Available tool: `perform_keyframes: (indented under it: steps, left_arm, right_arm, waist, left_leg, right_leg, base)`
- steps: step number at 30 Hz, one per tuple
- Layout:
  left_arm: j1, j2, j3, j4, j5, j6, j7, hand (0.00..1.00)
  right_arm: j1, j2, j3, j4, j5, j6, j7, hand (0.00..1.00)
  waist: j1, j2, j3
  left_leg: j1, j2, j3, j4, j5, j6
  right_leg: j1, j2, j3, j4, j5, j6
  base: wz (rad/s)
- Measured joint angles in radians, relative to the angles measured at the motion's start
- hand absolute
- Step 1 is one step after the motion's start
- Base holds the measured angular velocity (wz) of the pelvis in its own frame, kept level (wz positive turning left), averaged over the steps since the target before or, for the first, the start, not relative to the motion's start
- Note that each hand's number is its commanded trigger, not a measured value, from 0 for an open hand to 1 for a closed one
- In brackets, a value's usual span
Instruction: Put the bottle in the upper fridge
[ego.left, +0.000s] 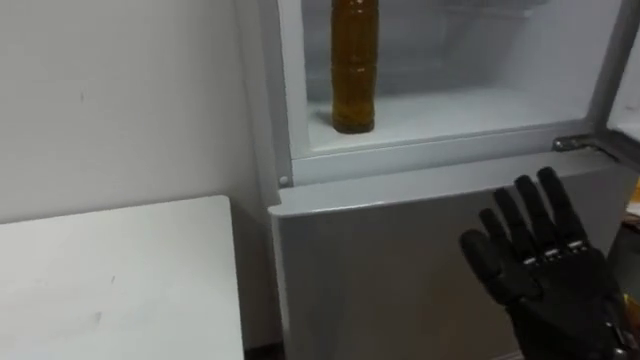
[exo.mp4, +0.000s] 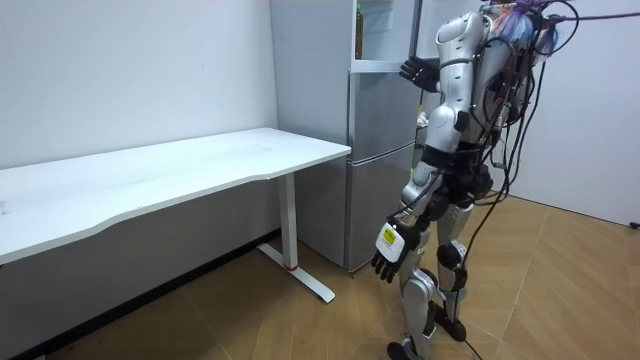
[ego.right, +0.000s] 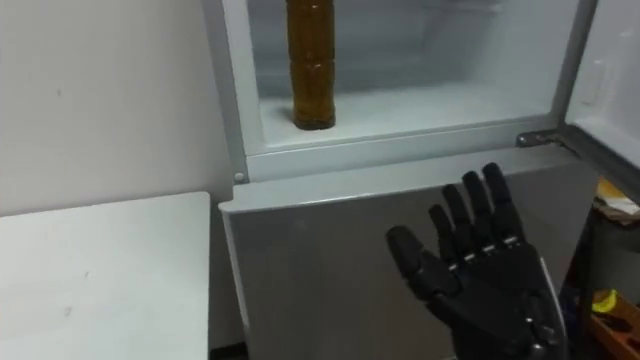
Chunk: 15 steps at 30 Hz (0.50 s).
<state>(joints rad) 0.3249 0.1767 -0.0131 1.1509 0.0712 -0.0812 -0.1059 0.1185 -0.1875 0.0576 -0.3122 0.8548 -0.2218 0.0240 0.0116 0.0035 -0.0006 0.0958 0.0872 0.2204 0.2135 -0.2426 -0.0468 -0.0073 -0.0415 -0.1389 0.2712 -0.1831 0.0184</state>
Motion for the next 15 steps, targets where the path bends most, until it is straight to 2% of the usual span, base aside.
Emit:
perform_keyframes:
  steps: [5,10,13,15]
  left_arm:
    - [-0.006,-0.007,-0.041,0.0,0.006,0.013,-0.015,0.0]
    - [-0.014,-0.009,-0.047,-0.001,0.009,0.022,-0.015,0.0]
    - [-0.024,-0.009,-0.046,-0.001,0.008,0.05,-0.015,0.0]
    - [-0.027,-0.009,-0.045,-0.001,0.002,0.051,-0.015,0.0]
  right_arm:
    - [0.0,0.0,0.004,0.009,-0.071,0.005,0.082,0.0]
    - [0.015,0.0,0.022,0.041,-0.124,0.014,0.125,0.0]
    - [0.021,0.0,0.029,0.131,-0.158,0.018,0.167,0.0]
    - [0.027,0.0,0.03,0.183,-0.166,0.028,0.183,0.0]
  waist:
    - [0.014,-0.004,0.0022]
    - [0.025,0.014,0.0001]
    - [0.023,0.023,-0.0024]
    - [0.021,0.027,-0.0029]
  left_leg:
    - [-0.006,0.004,-0.01,0.002,-0.002,-0.003]
    - [-0.014,0.006,-0.009,0.003,-0.003,-0.005]
    - [-0.013,0.006,-0.009,0.009,-0.003,-0.005]
    - [-0.011,0.007,-0.009,0.009,-0.003,-0.005]
  right_leg:
    - [0.008,0.004,-0.01,-0.017,0.003,-0.001]
    - [0.002,0.006,-0.009,-0.019,0.003,-0.002]
    - [0.004,0.006,-0.008,-0.018,0.003,-0.002]
    - [0.005,0.006,-0.006,-0.018,0.003,-0.002]
  base:
    - [0.07]
    - [0.0]
    - [0.0]
    - [0.0]
